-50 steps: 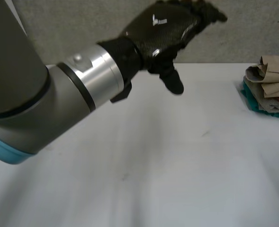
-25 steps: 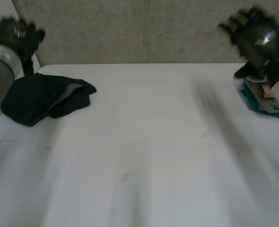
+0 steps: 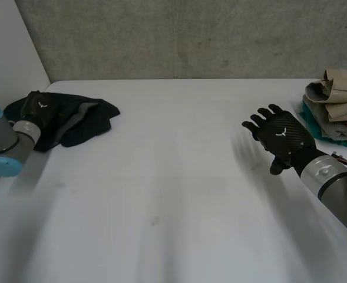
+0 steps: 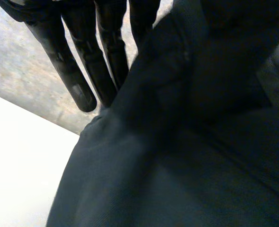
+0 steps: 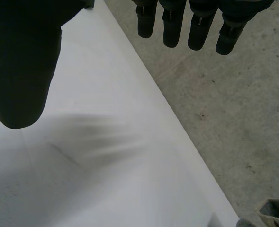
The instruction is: Fold the laundry.
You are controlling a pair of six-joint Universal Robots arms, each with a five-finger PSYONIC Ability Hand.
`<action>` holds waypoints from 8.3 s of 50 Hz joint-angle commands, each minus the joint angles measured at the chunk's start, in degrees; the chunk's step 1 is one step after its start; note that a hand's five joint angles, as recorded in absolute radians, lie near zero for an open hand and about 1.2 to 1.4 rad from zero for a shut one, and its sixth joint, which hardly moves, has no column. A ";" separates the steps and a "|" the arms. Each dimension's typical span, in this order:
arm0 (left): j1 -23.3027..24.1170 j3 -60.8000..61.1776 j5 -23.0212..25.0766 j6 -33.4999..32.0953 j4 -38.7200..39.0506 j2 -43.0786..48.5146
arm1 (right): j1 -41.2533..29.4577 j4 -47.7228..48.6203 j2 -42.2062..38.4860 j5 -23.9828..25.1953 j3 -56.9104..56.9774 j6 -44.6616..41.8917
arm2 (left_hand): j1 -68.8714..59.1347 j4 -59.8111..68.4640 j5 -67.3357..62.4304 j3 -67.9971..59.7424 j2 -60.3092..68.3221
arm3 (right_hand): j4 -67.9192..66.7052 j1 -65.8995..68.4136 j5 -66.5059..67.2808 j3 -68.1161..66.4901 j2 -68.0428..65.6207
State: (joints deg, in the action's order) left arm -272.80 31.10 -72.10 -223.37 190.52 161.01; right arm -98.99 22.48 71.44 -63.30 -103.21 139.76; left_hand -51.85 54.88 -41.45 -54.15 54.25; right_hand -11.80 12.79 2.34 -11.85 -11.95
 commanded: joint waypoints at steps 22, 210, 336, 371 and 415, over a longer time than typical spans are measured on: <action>41.10 34.21 -10.95 35.20 5.57 -37.98 | 0.29 0.11 0.54 -4.11 0.29 0.78 | -28.15 25.12 -28.55 -25.85 25.75 | 1.80 -2.79 -2.34 1.85 1.95; 33.38 69.44 -21.50 12.61 1.10 -54.91 | -16.59 -12.01 -16.17 -18.00 20.08 2.36 | -28.15 25.12 -28.55 -25.85 25.75 | -68.20 67.21 67.66 -68.15 -68.05; 34.53 55.39 -18.69 16.22 14.18 -51.23 | -29.95 -0.16 -10.98 1.44 11.63 -22.88 | 41.85 -44.88 41.45 44.15 -44.25 | 0.40 -1.39 -0.94 0.45 0.55; 44.63 39.03 -25.28 32.39 -11.13 -28.47 | -9.73 -35.40 -21.25 -7.36 32.46 23.02 | 39.62 -42.65 39.22 41.92 -42.02 | 1.80 -2.79 -2.34 1.85 1.95; 39.80 26.90 11.81 32.83 -20.36 -45.52 | -28.81 18.03 -11.76 -24.50 -4.99 12.38 | 39.61 -42.65 39.21 41.92 -42.01 | 1.80 -2.79 -2.34 1.85 1.95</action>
State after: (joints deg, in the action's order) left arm -233.45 57.33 -59.49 -190.51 170.07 114.70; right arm -128.05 34.06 63.65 -85.95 -110.31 153.26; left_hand -11.01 11.67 -2.69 -12.18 11.70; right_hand -11.73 11.74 2.34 -11.85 -11.01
